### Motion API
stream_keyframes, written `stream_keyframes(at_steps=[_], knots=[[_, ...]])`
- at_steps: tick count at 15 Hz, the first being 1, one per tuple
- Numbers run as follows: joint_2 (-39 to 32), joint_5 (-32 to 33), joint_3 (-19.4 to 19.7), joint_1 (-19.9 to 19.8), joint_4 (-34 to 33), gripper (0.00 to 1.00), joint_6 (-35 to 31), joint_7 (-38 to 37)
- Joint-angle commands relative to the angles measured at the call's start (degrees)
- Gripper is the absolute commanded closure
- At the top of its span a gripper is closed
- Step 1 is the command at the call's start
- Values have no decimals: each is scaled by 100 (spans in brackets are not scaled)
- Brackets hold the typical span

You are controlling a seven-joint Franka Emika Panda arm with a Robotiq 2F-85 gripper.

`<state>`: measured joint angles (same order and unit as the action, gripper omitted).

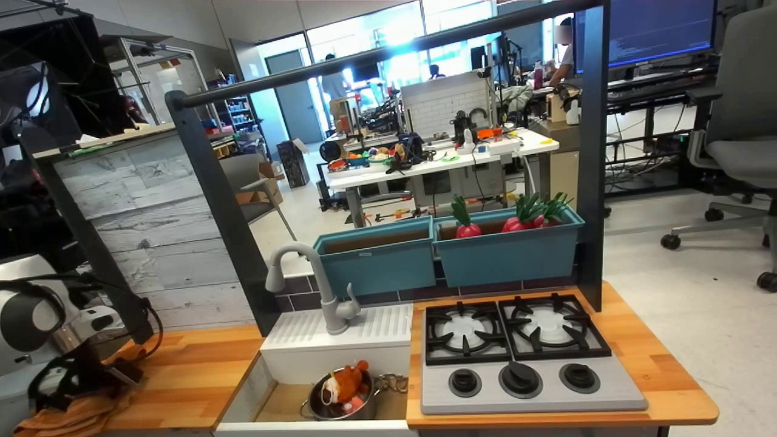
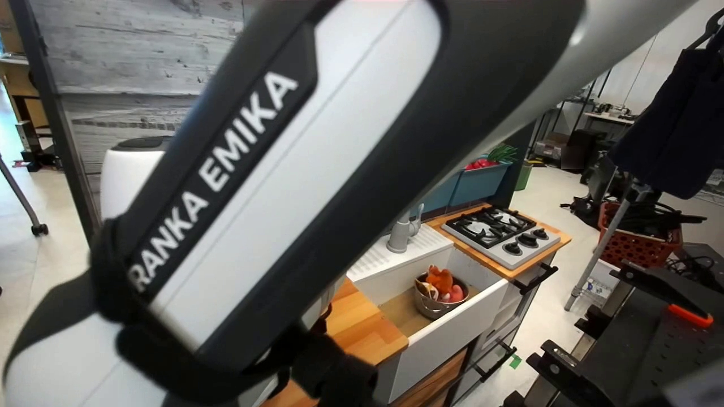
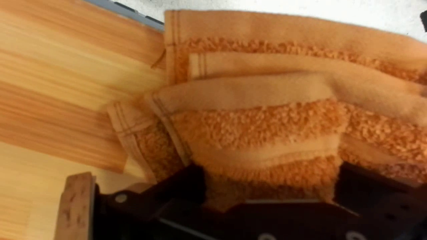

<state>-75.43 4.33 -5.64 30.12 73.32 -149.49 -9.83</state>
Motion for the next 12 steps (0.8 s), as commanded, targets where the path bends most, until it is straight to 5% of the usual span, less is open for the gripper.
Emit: stream_keyframes(at_steps=[1,7,12], knots=[[304,26,443,-205,864,0,147,-211],[822,146,1276,-454,1849,0,239,-767],[753,442,850,-366,1972,0,-48,-307]])
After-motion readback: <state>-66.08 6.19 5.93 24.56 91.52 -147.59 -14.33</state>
